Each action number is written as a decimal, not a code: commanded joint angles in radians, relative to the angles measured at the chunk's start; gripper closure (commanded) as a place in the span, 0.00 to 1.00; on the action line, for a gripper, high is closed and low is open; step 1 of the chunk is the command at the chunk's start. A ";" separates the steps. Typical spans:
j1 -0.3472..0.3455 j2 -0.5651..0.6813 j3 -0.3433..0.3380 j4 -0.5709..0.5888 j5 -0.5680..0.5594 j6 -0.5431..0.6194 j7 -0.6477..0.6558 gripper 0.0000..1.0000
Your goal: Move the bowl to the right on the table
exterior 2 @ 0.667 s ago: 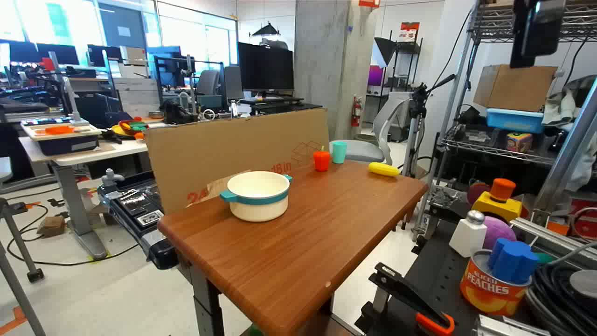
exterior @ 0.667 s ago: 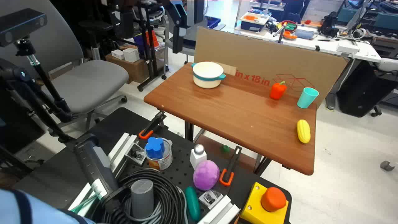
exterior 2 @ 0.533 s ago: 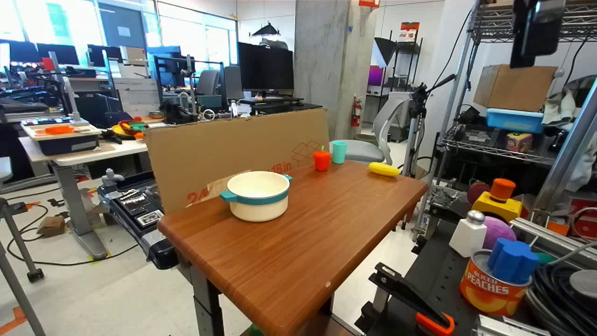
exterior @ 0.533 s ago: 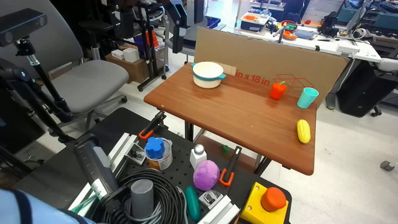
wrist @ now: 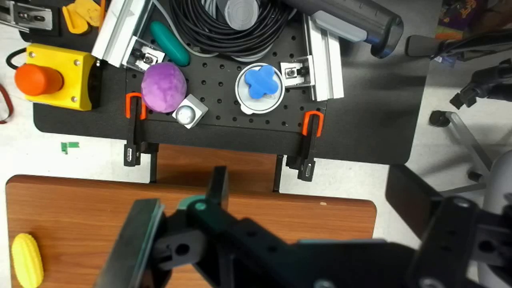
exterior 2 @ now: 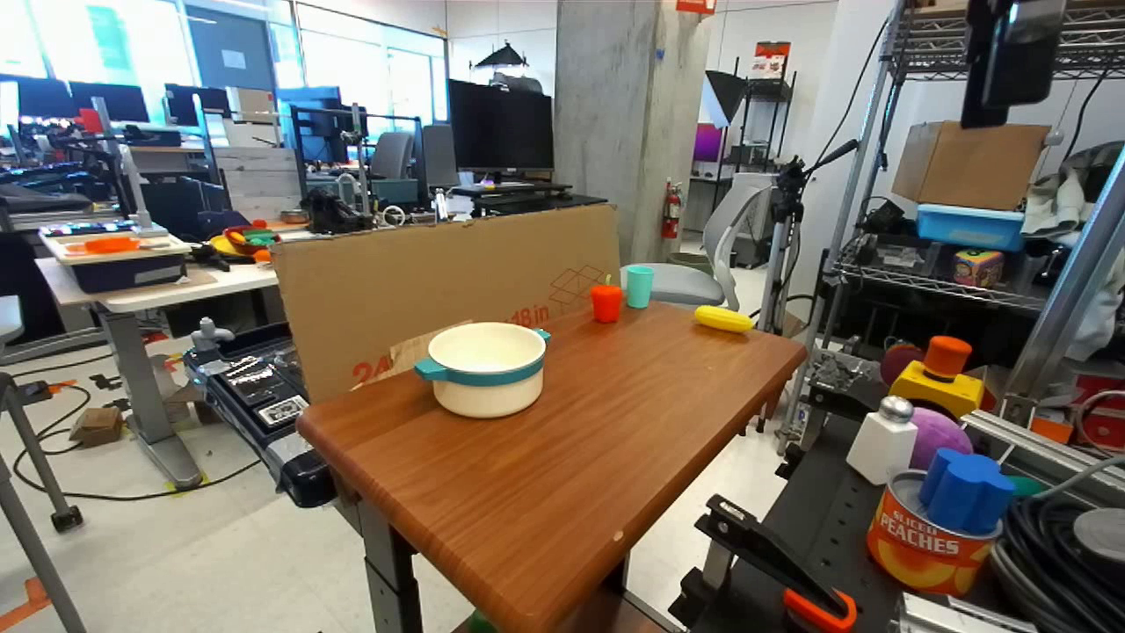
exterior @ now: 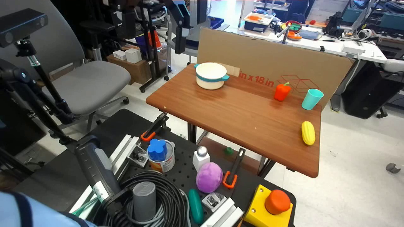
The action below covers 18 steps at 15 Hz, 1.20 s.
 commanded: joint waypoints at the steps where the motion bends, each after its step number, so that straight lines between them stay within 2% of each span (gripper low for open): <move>1: -0.010 0.058 -0.004 0.050 0.018 0.008 0.001 0.00; 6: -0.047 0.253 -0.005 0.200 -0.053 0.197 -0.022 0.00; 10: -0.118 0.465 -0.037 0.383 -0.134 0.262 -0.006 0.00; 13: -0.156 0.636 -0.068 0.547 -0.137 0.237 0.009 0.00; 18: -0.140 0.865 -0.052 0.739 -0.143 0.172 0.033 0.00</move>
